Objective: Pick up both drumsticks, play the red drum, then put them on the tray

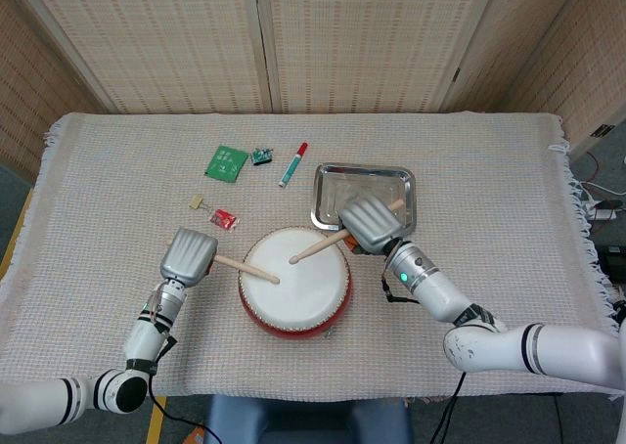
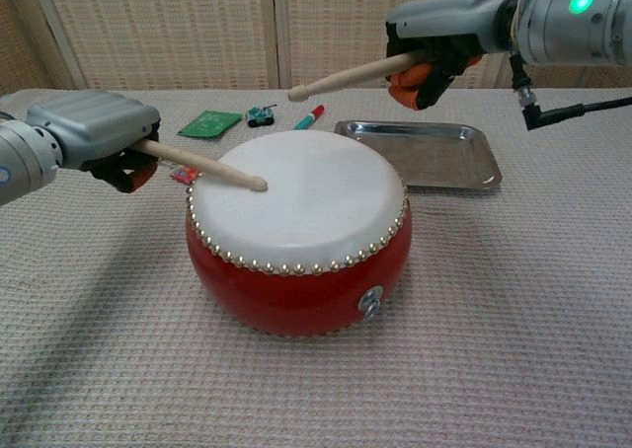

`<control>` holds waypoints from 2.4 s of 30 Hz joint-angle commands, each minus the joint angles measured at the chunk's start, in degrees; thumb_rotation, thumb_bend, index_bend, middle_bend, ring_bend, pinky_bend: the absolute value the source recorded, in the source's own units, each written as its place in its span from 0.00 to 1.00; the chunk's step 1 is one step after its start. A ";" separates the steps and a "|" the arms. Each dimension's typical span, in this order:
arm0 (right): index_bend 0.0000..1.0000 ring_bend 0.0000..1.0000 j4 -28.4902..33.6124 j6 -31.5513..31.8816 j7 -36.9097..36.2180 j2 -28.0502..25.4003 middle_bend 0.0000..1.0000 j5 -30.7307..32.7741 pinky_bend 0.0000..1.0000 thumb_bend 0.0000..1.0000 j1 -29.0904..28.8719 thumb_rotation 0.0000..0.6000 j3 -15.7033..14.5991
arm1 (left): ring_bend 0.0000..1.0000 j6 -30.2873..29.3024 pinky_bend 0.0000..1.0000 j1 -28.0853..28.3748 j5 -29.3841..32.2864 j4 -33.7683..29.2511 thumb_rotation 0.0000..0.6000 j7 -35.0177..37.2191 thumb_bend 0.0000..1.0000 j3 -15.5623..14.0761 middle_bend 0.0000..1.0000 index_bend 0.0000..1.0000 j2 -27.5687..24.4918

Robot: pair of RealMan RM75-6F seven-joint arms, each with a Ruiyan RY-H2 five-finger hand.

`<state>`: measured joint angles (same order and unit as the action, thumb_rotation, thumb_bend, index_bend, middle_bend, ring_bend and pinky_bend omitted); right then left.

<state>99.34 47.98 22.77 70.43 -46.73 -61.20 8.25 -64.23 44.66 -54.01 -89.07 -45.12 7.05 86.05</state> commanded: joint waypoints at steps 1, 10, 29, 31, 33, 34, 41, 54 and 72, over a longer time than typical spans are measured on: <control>1.00 1.00 -0.73 -0.87 0.40 0.22 1.00 0.50 1.00 0.87 0.11 1.00 -0.60 | 0.99 -1.45 1.00 -0.14 -0.18 -0.56 1.00 0.47 0.62 0.74 1.00 1.00 -0.38; 1.00 1.00 -10.00 -5.13 8.29 7.92 1.00 6.33 1.00 0.87 -2.76 1.00 -6.78 | 0.98 -5.24 1.00 -1.71 -3.86 -6.67 1.00 4.50 0.62 3.26 1.00 1.00 -5.85; 1.00 1.00 -5.26 -3.42 2.20 4.14 1.00 1.70 1.00 0.87 -0.58 1.00 -2.52 | 0.98 -3.34 1.00 -1.47 -2.06 -2.65 1.00 4.84 0.62 2.63 1.00 1.00 -3.01; 1.00 1.00 -7.79 -4.59 3.92 6.17 1.00 3.12 1.00 0.87 -1.23 1.00 -3.97 | 0.98 -4.49 1.00 -1.97 -3.24 -4.48 1.00 5.72 0.62 3.14 1.00 1.00 -4.61; 1.00 1.00 -10.02 -5.22 6.10 7.94 1.00 4.64 1.00 0.87 -1.91 1.00 -5.43 | 0.98 -5.01 1.00 -2.22 -3.90 -5.63 1.00 6.17 0.62 3.46 1.00 1.00 -5.63; 1.00 1.00 -10.60 -5.20 6.79 8.47 1.00 5.24 1.00 0.87 -2.14 1.00 -5.77 | 0.98 -5.00 1.00 -2.25 -3.96 -5.89 1.00 6.29 0.62 3.52 1.00 1.00 -5.83; 1.00 1.00 -7.33 -2.04 5.26 6.99 1.00 4.74 1.00 0.87 -1.89 1.00 -3.04 | 0.98 -1.93 1.00 -1.37 -2.01 -3.69 1.00 5.53 0.62 2.55 1.00 1.00 -3.29; 1.00 1.00 -0.62 -0.26 -1.72 0.52 1.00 -2.67 1.00 0.87 1.21 1.00 0.72 | 0.98 -0.46 1.00 -0.67 0.52 0.74 1.00 3.99 0.62 1.76 1.00 1.00 0.49; 1.00 1.00 -10.06 -2.86 -5.34 5.16 1.00 1.10 1.00 0.87 2.43 1.00 0.77 | 0.98 -5.22 1.00 -5.35 -4.04 -5.28 1.00 15.00 0.62 5.21 1.00 1.00 -8.74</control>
<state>88.10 44.79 23.03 78.59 -43.87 -60.86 6.05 -69.56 39.47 -57.94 -94.53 -30.35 12.34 77.38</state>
